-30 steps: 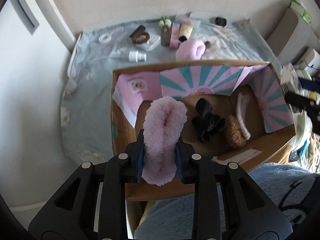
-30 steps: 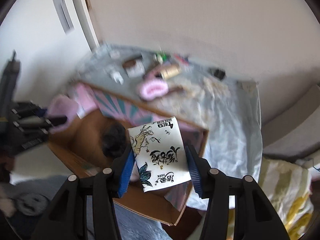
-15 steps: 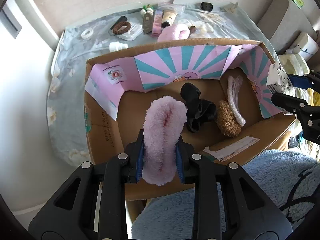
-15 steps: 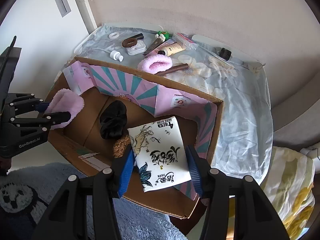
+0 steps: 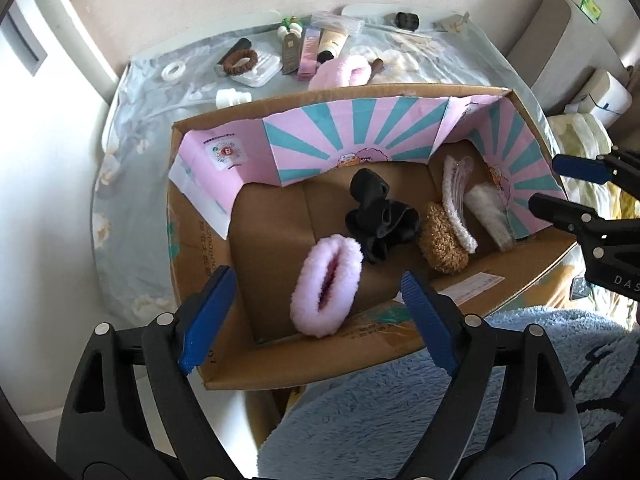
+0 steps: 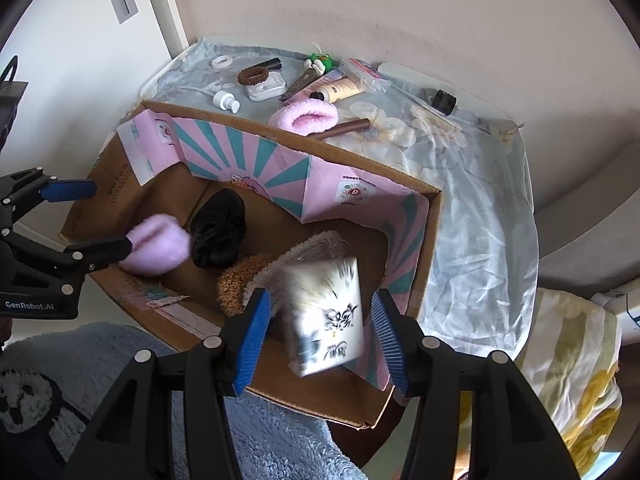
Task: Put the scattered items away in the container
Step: 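Withdraw both tools from the box back toward the sheet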
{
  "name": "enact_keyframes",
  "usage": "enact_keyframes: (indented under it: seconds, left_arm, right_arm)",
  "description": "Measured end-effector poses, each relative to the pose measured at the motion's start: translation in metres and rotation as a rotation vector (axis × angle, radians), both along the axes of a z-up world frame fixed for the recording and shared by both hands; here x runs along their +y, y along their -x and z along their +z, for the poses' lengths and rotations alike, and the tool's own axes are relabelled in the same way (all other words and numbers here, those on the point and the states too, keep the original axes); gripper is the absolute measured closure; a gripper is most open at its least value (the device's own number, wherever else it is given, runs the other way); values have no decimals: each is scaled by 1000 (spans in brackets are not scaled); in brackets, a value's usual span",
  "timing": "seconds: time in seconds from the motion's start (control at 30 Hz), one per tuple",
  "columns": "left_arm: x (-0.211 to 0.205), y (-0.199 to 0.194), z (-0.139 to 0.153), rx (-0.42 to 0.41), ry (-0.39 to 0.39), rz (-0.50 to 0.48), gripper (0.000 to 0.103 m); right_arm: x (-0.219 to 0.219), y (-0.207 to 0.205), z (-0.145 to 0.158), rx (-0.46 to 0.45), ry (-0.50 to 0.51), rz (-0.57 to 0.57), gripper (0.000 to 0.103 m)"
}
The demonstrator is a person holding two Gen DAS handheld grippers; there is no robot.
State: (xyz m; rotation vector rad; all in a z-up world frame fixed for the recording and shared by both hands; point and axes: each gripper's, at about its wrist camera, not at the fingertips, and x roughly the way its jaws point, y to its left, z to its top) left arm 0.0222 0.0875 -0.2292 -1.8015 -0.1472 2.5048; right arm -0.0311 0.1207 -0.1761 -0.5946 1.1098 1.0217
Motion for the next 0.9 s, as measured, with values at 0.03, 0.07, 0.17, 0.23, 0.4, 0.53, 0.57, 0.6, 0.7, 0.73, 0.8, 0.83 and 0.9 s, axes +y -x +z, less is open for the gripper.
enact_keyframes:
  seconds: [0.03, 0.07, 0.17, 0.23, 0.4, 0.53, 0.57, 0.6, 0.7, 0.73, 0.8, 0.83, 0.9]
  left_arm:
    - [1, 0, 0, -1, 3, -2, 19]
    - [1, 1, 0, -1, 5, -3, 19]
    - [1, 1, 2, 6, 6, -4, 19]
    - [1, 1, 4, 14, 7, -3, 19]
    - [-3, 0, 8, 33, 6, 38, 19]
    - [-14, 1, 15, 68, -24, 89, 19]
    - [-17, 1, 17, 76, -28, 103, 19]
    - [-19, 2, 19, 82, -28, 116, 19]
    - [-28, 5, 24, 94, -19, 141, 19]
    - [-32, 7, 26, 99, -13, 148, 18]
    - [-41, 12, 31, 111, 4, 162, 19]
    - [-47, 15, 35, 121, 15, 169, 19]
    - [-59, 23, 43, 143, 36, 193, 19]
  right_arm:
    - [-1, 0, 1, -1, -4, -1, 54]
    - [-1, -1, 2, 1, -8, 0, 53]
    - [-3, -2, 5, -6, -19, -2, 52]
    - [-4, -3, 7, -13, -24, -7, 52]
    - [-6, -8, 9, -9, -37, -13, 52]
    - [-6, -11, 11, -8, -52, -19, 52]
    - [-6, -13, 12, -9, -56, -22, 52]
    - [-7, -14, 13, -12, -60, -20, 52]
    - [-7, -21, 17, -17, -72, -28, 52]
    - [-7, -23, 18, -22, -74, -15, 52]
    - [-7, -30, 21, -38, -78, -3, 52]
    - [-6, -33, 23, -46, -78, -3, 52]
    - [-2, -42, 29, -71, -83, -3, 52]
